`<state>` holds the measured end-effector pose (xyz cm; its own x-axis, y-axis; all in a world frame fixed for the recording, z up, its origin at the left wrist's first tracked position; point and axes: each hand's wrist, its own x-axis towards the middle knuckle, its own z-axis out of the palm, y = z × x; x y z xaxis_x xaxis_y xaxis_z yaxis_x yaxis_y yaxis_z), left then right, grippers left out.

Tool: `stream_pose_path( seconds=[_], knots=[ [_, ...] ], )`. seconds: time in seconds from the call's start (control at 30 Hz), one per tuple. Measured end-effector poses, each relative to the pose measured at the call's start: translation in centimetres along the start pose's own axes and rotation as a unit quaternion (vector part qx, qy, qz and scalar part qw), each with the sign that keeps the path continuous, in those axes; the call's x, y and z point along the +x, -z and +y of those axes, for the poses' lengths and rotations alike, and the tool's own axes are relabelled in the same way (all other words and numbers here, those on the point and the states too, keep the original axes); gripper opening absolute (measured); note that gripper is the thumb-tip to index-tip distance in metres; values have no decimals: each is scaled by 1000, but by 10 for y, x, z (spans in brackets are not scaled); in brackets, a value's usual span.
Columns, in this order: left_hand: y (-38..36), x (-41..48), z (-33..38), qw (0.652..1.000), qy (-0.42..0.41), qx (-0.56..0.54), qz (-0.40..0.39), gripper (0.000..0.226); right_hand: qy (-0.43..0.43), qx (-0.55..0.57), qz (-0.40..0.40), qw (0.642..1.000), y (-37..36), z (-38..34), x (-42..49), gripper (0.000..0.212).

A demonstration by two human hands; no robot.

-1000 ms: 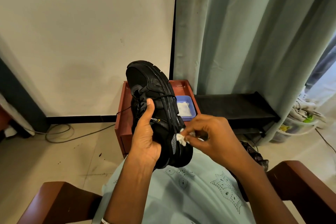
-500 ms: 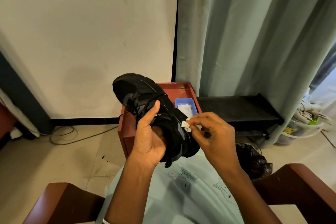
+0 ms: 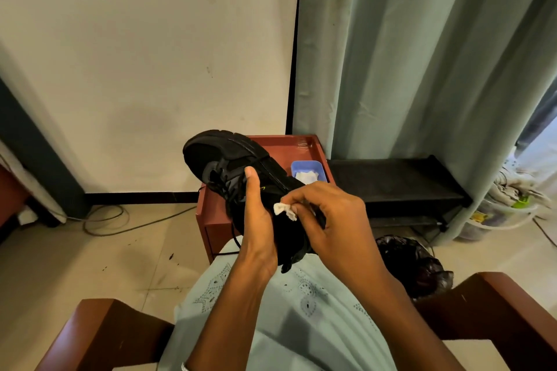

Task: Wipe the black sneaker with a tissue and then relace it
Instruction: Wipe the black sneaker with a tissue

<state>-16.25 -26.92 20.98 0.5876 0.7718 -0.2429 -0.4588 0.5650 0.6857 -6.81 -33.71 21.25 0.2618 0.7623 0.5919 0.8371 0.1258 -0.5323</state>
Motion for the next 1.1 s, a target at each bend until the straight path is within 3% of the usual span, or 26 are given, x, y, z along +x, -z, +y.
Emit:
stream_pose_path(
  seconds=[0.23, 0.37, 0.63, 0.8, 0.97, 1.1],
  knots=[
    [-3, 5, -10, 998, -43, 38, 21, 84, 34, -36, -32, 998, -11, -21, 15, 36],
    [4, 10, -10, 998, -23, 42, 37, 83, 15, -32, -39, 999, -5, -8, 3, 23],
    [8, 13, -13, 998, 8, 46, 39, 87, 6, -11, -30, 999, 9, -1, -12, 20],
    [8, 13, -18, 995, -19, 90, 44, 89, -22, -8, -27, 999, -2, 1, 13, 19],
    [17, 18, -13, 994, -18, 80, 67, 100, -8, 8, -68, 998, 14, 2, -1, 20],
    [17, 21, -9, 991, -38, 73, 105, 96, -9, 22, -94, 995, 29, 2, -17, 23]
  ],
)
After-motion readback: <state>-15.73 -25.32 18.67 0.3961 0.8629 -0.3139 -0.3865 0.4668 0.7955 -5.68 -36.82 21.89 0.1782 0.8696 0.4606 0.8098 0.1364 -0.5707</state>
